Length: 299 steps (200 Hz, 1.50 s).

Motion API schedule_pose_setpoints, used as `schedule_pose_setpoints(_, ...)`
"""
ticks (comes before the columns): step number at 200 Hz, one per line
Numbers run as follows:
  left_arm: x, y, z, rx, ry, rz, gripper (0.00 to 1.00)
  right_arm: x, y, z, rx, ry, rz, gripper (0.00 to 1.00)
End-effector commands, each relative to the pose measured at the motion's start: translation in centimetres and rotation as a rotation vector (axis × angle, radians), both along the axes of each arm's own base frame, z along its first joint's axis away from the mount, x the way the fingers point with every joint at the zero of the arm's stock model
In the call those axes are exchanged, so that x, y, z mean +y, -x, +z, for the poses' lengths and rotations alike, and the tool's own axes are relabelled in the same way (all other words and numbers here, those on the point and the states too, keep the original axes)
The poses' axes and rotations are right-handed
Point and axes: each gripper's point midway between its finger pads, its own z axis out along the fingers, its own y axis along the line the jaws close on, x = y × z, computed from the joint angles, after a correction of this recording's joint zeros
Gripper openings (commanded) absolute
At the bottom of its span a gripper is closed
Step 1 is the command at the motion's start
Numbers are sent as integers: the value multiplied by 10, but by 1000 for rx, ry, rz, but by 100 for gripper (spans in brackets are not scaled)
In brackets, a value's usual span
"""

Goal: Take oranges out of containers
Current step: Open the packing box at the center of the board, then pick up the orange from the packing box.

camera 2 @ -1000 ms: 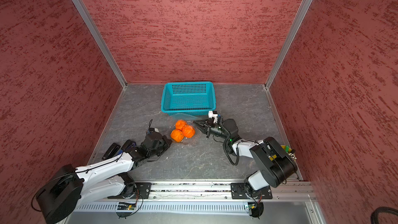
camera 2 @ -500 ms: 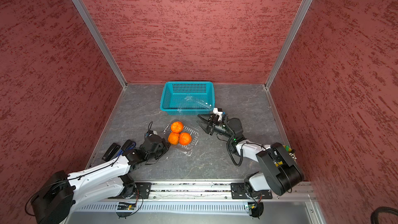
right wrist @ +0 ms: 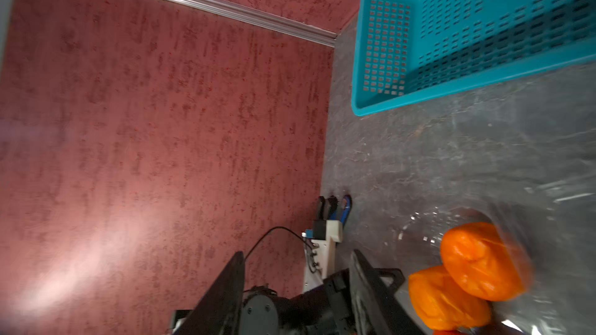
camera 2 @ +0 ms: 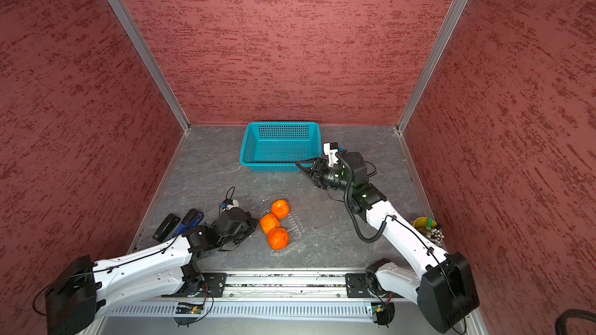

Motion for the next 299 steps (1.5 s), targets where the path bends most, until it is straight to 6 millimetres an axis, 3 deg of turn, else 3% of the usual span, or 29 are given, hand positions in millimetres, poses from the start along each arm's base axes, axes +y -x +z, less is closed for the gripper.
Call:
schedule_pose_setpoints(1,-5,-9,13,-30,-3,12,0,-14,32,-85,112,437,57,57)
schedule_pose_setpoints(28,-5,-20,18,-45,-10,18,0,1,63,-116,90,654,163,61)
schedule_pose_setpoints(39,-5,-25,22,-57,-3,14,17,11,76,-123,71,710,220,64)
schedule_pose_setpoints(54,-2,-29,24,-64,-1,19,52,20,91,-133,51,793,290,66)
schedule_pose_setpoints(70,4,-32,28,-70,-3,32,68,28,103,-141,24,860,351,68)
schedule_pose_setpoints(110,24,-32,35,-86,-9,67,70,55,113,-146,-53,923,460,68)
schedule_pose_setpoints(121,33,-31,39,-94,-12,83,70,60,114,-160,-44,971,498,68)
schedule_pose_setpoints(147,60,-26,48,-108,-24,136,72,71,120,-169,-55,991,557,70)
schedule_pose_setpoints(171,86,-20,55,-116,-25,195,74,67,125,-187,-9,1043,597,73)
schedule_pose_setpoints(174,89,-19,55,-116,-25,202,74,67,126,-189,-6,1045,600,76)
schedule_pose_setpoints(176,91,-19,55,-117,-24,206,74,67,127,-190,-6,1044,604,91)
schedule_pose_setpoints(179,94,-18,55,-117,-24,212,75,68,129,-191,-5,1040,608,98)
schedule_pose_setpoints(197,105,-14,56,-120,-22,237,75,74,134,-200,2,1037,636,99)
schedule_pose_setpoints(216,111,-12,52,-107,-17,249,75,77,132,-210,-5,1063,642,93)
schedule_pose_setpoints(239,112,-12,48,-93,-8,252,75,81,127,-220,-10,1079,636,79)
schedule_pose_setpoints(251,112,-13,48,-92,-7,252,75,81,124,-225,-4,1099,632,66)
schedule_pose_setpoints(263,112,-14,47,-93,-9,250,75,81,123,-230,4,1118,635,62)
schedule_pose_setpoints(284,112,-15,46,-89,-12,249,75,81,121,-223,-6,1121,626,45)
schedule_pose_setpoints(299,112,-15,44,-84,-7,248,75,79,119,-206,-29,1124,611,35)
